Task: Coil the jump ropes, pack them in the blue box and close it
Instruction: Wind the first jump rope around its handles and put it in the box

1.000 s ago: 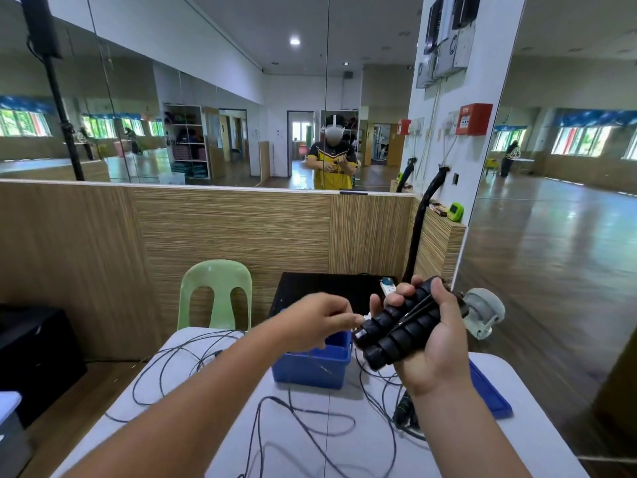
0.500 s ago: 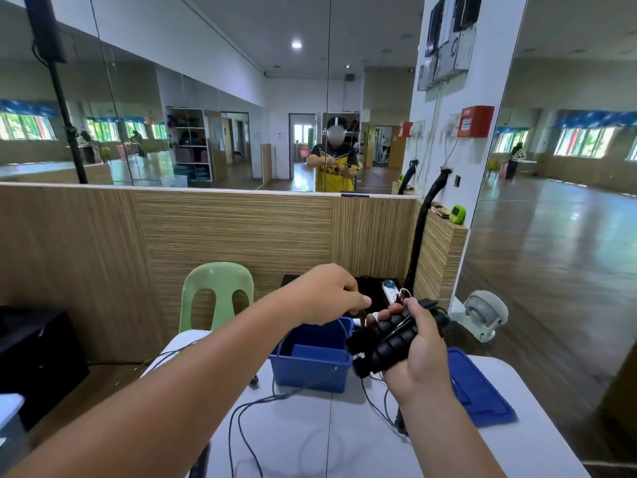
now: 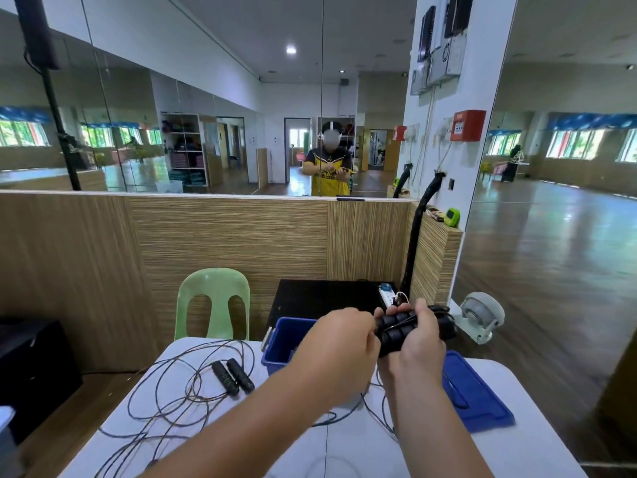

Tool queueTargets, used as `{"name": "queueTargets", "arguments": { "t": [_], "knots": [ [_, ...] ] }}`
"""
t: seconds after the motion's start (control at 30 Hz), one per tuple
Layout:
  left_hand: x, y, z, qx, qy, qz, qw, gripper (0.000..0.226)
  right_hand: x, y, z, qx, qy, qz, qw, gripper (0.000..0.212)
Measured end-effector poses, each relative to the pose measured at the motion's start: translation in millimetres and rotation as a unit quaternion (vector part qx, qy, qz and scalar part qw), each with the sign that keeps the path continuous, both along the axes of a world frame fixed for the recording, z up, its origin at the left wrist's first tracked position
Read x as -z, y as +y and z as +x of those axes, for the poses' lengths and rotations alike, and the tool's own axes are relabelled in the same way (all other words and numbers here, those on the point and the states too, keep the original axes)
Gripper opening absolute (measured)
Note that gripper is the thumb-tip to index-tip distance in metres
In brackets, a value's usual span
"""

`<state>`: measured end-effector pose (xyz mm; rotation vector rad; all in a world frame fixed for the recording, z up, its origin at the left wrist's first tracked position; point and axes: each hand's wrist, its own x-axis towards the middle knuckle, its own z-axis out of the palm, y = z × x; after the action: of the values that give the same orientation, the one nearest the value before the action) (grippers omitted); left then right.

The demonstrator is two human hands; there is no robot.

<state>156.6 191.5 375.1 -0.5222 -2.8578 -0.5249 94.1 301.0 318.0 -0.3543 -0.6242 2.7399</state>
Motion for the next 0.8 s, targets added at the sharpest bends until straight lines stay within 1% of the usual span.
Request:
{"name": "queueTargets", "arguments": {
  "t": [0.03, 0.13, 0.17, 0.27, 0.37, 0.43, 0.53, 0.67, 0.8],
  "knots": [
    [6, 0, 4, -0.002, 0.012, 0.019, 1.000, 0.022, -2, 0, 0, 0.005, 0.002, -0.005, 1.000, 0.030],
    [25, 0, 16, -0.007, 0.068, 0.116, 0.991, 0.024, -7, 2, 1, 0.013, 0.006, -0.018, 1.000, 0.028],
    [29, 1, 21, -0.011, 0.074, 0.144, 0.987, 0.023, -10, 2, 2, 0.013, 0.008, -0.024, 1.000, 0.027],
    [44, 4, 30, -0.031, 0.070, 0.209, 0.975, 0.018, -16, 3, 5, 0.013, 0.013, -0.035, 0.999, 0.027],
    [55, 5, 35, -0.039, 0.068, 0.250, 0.965, 0.016, -22, 3, 11, -0.007, 0.026, -0.042, 0.999, 0.031],
    [62, 3, 35, -0.051, 0.038, 0.291, 0.954, 0.015, -24, 2, 16, -0.027, 0.037, -0.043, 0.998, 0.033],
    [69, -4, 29, -0.068, -0.041, 0.343, 0.936, 0.018, -29, -1, 23, -0.040, 0.044, -0.037, 0.998, 0.034],
    [70, -18, 18, -0.023, -0.137, 0.386, 0.912, 0.022, -34, -5, 31, -0.064, 0.063, -0.040, 0.995, 0.025],
    [59, -28, 10, 0.027, -0.202, 0.399, 0.894, 0.014, -36, -7, 37, -0.100, 0.078, -0.046, 0.991, 0.025]
  ]
}}
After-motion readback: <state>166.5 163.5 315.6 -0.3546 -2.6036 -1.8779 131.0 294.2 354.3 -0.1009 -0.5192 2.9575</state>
